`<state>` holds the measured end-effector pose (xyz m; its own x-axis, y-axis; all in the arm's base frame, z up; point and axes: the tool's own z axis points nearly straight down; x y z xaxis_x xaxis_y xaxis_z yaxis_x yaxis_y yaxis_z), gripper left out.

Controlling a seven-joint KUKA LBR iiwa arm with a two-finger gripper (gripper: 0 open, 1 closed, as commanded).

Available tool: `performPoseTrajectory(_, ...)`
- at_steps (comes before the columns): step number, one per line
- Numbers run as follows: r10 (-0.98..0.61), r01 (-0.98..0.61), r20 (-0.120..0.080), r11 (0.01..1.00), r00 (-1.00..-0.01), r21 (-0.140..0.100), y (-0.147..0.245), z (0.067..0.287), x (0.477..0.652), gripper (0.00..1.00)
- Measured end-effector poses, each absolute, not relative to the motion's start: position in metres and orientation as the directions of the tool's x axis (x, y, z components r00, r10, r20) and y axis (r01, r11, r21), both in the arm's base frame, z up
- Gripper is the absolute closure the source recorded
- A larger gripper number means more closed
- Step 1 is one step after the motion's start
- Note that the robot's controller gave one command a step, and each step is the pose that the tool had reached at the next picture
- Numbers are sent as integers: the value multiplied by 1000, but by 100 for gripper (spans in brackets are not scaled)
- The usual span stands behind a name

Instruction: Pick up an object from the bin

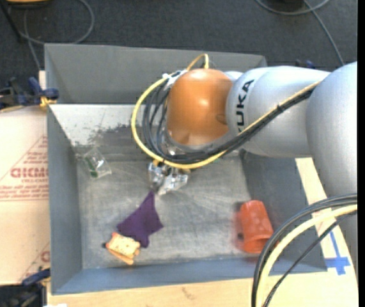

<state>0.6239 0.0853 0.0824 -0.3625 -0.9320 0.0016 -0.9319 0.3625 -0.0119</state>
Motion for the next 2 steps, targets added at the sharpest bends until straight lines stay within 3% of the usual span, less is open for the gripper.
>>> performPoseTrajectory(2, -934, -934, -8, 358, -358, -5, 80, 82, 630, 100)
